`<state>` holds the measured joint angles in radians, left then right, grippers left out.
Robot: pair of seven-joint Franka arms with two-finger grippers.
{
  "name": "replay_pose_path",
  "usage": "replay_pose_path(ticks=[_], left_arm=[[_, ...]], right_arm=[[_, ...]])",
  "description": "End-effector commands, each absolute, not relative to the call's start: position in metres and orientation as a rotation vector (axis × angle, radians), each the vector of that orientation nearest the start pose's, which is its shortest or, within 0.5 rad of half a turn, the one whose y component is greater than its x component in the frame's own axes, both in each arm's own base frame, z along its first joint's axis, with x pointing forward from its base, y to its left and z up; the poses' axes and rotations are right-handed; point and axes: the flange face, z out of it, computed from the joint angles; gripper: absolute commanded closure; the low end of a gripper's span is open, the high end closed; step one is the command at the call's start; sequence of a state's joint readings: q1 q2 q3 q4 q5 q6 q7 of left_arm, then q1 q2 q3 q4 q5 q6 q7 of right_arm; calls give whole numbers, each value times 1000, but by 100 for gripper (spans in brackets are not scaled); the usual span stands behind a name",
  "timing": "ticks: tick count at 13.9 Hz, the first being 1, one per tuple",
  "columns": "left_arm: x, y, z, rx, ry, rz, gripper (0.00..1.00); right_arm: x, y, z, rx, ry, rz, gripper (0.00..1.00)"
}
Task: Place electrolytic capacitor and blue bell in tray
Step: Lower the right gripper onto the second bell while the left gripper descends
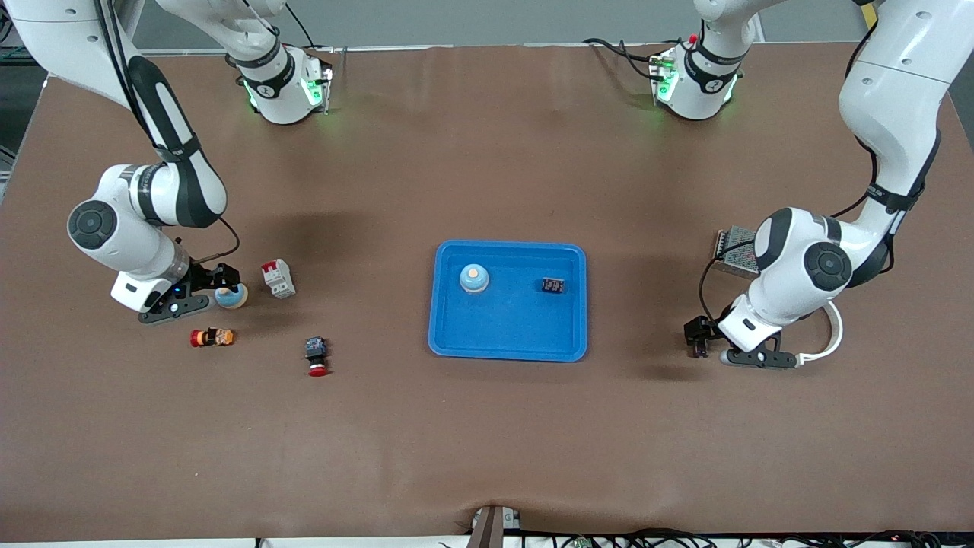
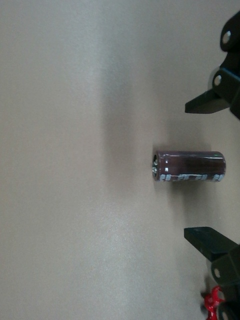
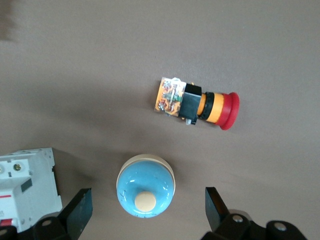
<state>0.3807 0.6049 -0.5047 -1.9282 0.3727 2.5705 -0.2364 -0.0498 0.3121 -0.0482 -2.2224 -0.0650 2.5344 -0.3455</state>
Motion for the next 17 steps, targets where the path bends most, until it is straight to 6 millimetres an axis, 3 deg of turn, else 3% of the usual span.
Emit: replay_pose_path(ticks=[1,8,17], left_arm=[[622,-71,224,-3145,184,-244,0],[625,-79,212,-3113,204,-254,0],[639,-79,198,-3139,182,-252,0]], right_arm=[[534,-58,226,-3153,-508,10,0],[523,-60,214,-3151,-504,7,0],[525,-55,199,-3148,-517,-11,0]])
